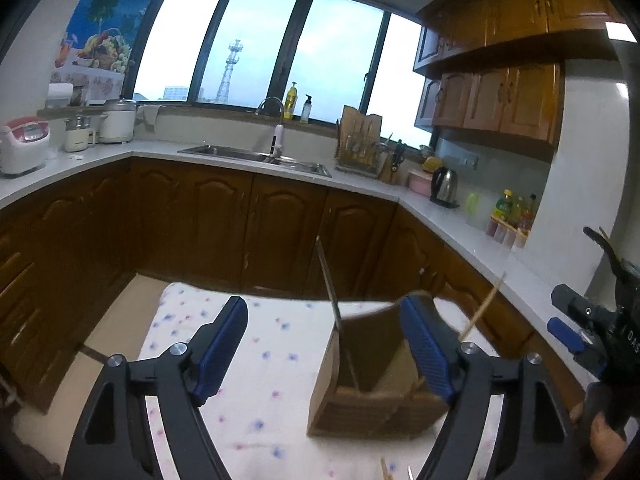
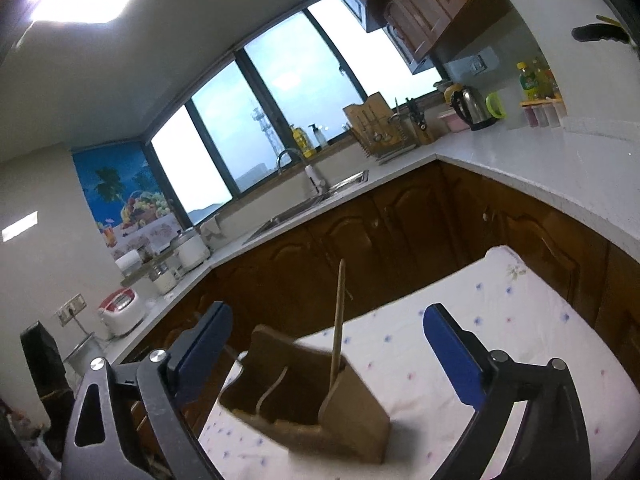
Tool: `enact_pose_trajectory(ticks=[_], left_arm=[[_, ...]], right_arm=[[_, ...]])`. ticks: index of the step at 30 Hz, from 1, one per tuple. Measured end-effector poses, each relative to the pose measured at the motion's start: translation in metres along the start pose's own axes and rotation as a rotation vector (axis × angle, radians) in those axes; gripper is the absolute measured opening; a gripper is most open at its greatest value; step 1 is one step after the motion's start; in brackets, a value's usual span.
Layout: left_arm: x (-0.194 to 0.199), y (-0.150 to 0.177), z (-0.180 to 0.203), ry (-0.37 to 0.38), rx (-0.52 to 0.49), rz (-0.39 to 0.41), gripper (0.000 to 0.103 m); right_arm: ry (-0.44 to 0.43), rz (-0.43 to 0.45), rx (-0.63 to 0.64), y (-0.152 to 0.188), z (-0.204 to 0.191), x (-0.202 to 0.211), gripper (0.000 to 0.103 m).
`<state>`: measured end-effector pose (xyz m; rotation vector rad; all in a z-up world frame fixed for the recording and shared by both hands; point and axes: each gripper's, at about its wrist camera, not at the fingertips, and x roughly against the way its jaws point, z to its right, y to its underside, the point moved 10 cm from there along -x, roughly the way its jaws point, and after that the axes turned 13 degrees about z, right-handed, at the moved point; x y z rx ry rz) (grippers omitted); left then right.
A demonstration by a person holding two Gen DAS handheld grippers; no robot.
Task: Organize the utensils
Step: 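Open both grippers to drop the chopsticks into the holder, then withdraw, then grasp another metal chopstick with the left gripper while the right gripper grasps a bamboo chopstick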
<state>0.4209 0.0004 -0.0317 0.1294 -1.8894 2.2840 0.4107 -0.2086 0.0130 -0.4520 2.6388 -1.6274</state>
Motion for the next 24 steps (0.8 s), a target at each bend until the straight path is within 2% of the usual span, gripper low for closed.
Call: enact_pose_trajectory(ticks=[4,9,24], left_arm=[[0.028,0.006,-0.002,-0.023,-0.020,-0.027,0.086],[0.061,0.006,0.002,-0.021,-0.001,-0.054,0.088],[0.141,0.026,-0.008,-0.019,0.007,-0.145,0.089]], right_arm=[[-0.007,-0.017,0.019,0.008,-0.006,0.025,0.098],[-0.001,-0.051,0.054,0.026,-0.012,0.061,0.098],[0.088,-0.104,0.151,0.060,0.006,0.143,0.098]])
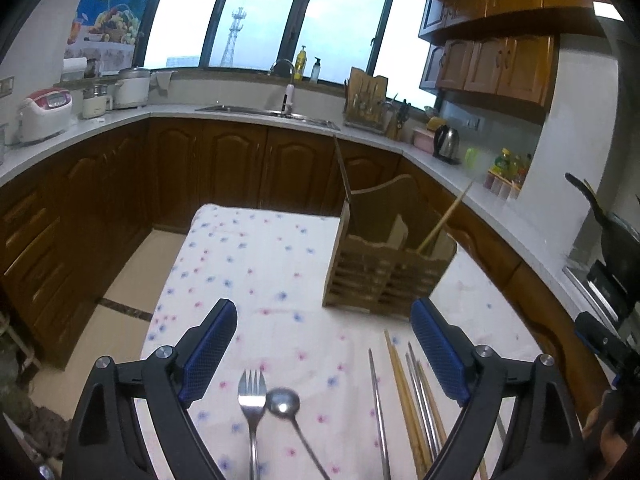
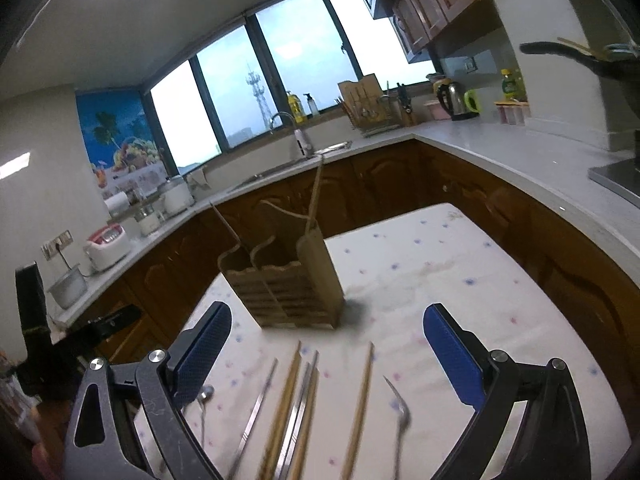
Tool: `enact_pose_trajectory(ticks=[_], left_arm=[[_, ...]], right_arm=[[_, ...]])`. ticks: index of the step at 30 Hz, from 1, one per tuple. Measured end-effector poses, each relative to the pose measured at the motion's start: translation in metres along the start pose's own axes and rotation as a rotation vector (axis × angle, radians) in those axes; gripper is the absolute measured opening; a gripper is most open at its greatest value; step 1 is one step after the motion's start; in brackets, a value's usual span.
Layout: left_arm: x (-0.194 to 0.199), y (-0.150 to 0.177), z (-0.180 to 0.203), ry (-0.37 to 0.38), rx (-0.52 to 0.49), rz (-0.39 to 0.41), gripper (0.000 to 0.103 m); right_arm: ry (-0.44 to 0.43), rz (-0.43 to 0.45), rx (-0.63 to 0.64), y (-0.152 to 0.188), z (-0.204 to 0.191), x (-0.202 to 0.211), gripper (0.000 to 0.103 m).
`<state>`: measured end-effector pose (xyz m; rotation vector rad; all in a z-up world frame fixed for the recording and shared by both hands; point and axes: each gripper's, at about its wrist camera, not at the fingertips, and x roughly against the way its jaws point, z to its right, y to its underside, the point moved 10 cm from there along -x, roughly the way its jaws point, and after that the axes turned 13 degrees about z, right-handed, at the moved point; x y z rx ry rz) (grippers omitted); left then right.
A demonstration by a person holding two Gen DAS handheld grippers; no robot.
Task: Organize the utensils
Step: 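Grasp another metal chopstick with the left gripper while the right gripper grasps a bamboo chopstick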
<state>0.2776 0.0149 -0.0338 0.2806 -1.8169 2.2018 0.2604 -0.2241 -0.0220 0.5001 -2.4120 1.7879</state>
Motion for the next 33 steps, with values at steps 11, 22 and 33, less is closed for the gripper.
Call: enact_pose_trajectory(ticks=[11,22,33], left_arm=[[0.017,0.009,0.012,0.019,-0.016,-0.051,0.089],[0.008,0.016,0.022,0.020,-0.043,-0.116,0.088],[-0.027,0.034,0.036,0.016,-0.102,-0.216,0.087]], right_arm=[[0.031,-0.055,0.007,0.023,0.020,0.018,0.098],[0.007,-0.096,0.012,0.033,0.015,0.004,0.096],[0.007,-0.185,0.015,0.052,0.019,-0.031,0.074]])
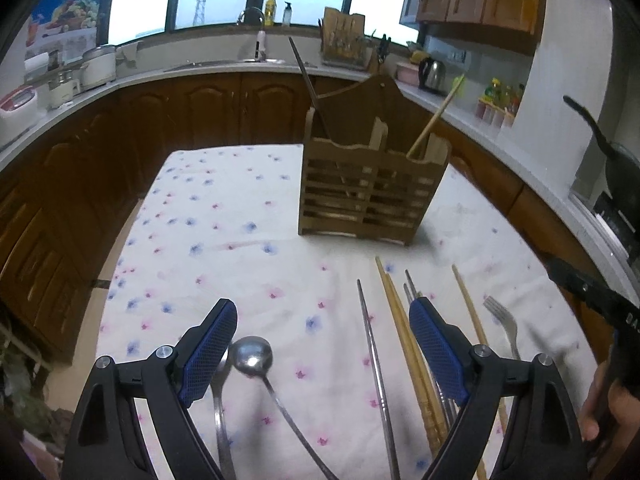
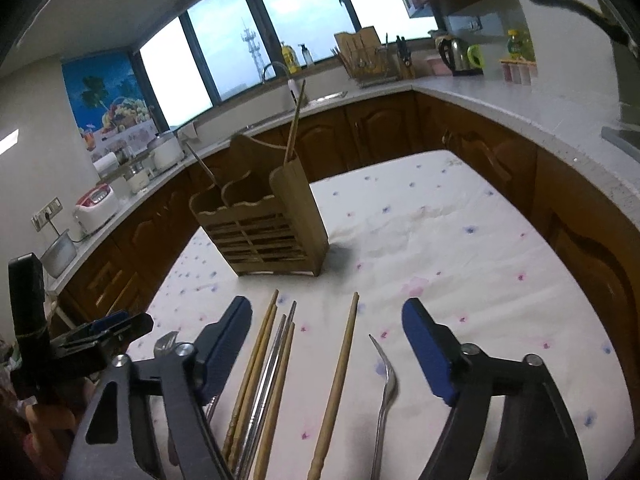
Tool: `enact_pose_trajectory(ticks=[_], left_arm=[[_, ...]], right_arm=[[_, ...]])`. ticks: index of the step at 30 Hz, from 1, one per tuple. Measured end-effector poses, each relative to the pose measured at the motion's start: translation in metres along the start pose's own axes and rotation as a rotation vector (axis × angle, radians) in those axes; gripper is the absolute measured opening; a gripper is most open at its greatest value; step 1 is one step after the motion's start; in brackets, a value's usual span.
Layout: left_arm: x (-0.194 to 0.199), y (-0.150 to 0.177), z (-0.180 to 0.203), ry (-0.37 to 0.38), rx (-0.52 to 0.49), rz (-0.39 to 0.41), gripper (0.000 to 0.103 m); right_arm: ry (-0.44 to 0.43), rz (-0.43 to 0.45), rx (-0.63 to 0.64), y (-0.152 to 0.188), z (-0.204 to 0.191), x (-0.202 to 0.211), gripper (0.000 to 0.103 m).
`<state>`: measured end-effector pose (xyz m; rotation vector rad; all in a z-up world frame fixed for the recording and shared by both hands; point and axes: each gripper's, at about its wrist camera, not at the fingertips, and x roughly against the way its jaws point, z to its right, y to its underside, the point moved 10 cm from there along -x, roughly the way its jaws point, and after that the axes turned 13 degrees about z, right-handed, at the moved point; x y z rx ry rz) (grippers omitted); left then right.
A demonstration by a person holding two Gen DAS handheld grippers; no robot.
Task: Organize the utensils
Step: 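Grasp another metal chopstick with the left gripper while the right gripper grasps a bamboo chopstick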
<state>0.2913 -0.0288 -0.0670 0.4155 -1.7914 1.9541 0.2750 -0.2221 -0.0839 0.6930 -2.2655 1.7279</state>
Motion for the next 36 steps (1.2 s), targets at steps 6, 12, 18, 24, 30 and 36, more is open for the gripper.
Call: enact_pose_trajectory(ticks=[6,12,18,24,30,36], left_arm=[[-0.023,0.004,0.006,0.002,-0.022,-0.051,0.083],[-0.046,0.011,0.014,0.005,-0.058,-0.099,0.074],[-0.073,0.020,0.021,0.012,-0.081,-0.160,0.059],[-0.101,0.026,0.029,0.019,-0.106,-0.207,0.051],[-0.125,0.037,0.039,0.027,-0.153,-0.271,0.027],[-0.133,0.036,0.044,0.035,-0.180,-0.267,0.013]], right_arm=[[-0.003,-0.047,-0.004,0.007,0.003,-0.019,0.063],[0.002,-0.113,0.010,0.018,0.002,-0.042,0.052],[0.032,-0.189,0.029,0.032,0.011,-0.068,0.042],[0.053,-0.244,0.062,0.040,0.015,-0.090,0.037],[0.058,-0.336,0.093,0.060,0.016,-0.107,0.032],[0.049,-0.354,0.136,0.059,0.013,-0.112,0.025]])
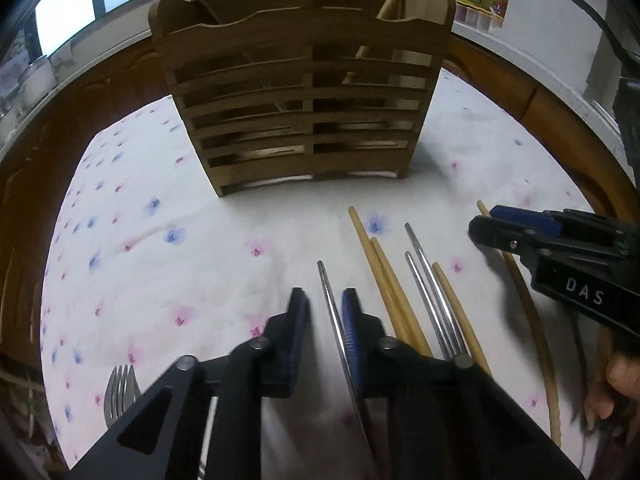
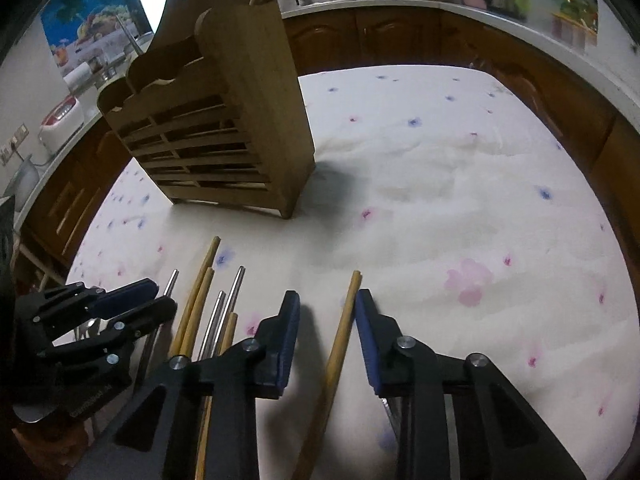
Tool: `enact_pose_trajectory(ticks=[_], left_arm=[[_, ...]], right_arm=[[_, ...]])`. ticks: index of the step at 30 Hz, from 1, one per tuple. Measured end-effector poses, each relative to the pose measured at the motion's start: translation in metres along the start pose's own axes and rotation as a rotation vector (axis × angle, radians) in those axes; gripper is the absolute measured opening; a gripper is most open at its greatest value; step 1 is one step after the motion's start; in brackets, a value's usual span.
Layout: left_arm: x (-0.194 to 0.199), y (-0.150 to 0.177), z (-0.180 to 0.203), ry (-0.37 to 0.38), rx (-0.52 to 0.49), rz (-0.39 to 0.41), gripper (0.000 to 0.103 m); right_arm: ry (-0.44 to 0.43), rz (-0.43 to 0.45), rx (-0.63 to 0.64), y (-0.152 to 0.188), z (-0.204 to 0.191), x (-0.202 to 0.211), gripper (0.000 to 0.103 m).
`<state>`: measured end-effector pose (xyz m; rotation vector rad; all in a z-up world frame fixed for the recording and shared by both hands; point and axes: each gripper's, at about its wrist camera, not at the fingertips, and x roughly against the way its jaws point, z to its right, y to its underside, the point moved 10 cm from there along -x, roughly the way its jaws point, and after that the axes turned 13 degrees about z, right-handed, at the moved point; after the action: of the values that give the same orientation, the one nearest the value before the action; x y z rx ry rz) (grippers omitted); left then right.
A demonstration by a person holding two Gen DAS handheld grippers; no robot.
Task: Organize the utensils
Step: 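Grasp another metal chopstick with the left gripper while the right gripper grasps a bamboo chopstick, then lift both chopsticks and carry them over the wooden utensil holder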
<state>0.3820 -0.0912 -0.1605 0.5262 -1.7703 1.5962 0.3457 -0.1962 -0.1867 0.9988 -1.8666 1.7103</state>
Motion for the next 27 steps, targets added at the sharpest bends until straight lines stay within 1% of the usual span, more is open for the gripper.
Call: enact_pose_trajectory(ticks=[1,3,5,7,10,13,16,21,27], left_arm=[[-0.001,0.000,0.000,0.003,0.002,0.000,0.012],[-0.001,0.001,0.000,0.006,0.002,0.003,0.009],[-0.002,0.001,0.000,0.008,-0.004,0.009,0.007],[0.001,0.001,0.000,0.008,-0.003,0.015,0.006],[0.004,0.002,-0.002,0.028,0.029,0.016,0.005],[0.014,0.002,-0.002,0.068,0.055,0.034,0.004],[0.025,0.002,-0.003,0.092,0.070,0.054,0.004],[0.058,-0.002,-0.009,0.127,0.108,0.105,0.003],[0.108,-0.013,-0.015,0.144,0.109,0.190,0.003]], right_arm=[[0.003,-0.002,0.002,0.000,0.001,0.000,0.023],[0.016,-0.002,0.011,0.000,0.005,-0.001,0.012],[0.023,-0.002,0.013,-0.001,0.006,-0.002,0.009],[0.014,-0.003,0.005,-0.001,0.008,-0.001,0.008],[-0.009,0.003,-0.025,-0.002,0.006,0.000,0.006],[-0.028,0.037,-0.052,-0.006,0.004,0.012,0.005],[-0.048,0.077,-0.067,-0.012,-0.002,0.026,0.005],[-0.080,0.128,-0.082,-0.022,-0.011,0.049,0.005],[-0.109,0.188,-0.095,-0.031,-0.021,0.079,0.005]])
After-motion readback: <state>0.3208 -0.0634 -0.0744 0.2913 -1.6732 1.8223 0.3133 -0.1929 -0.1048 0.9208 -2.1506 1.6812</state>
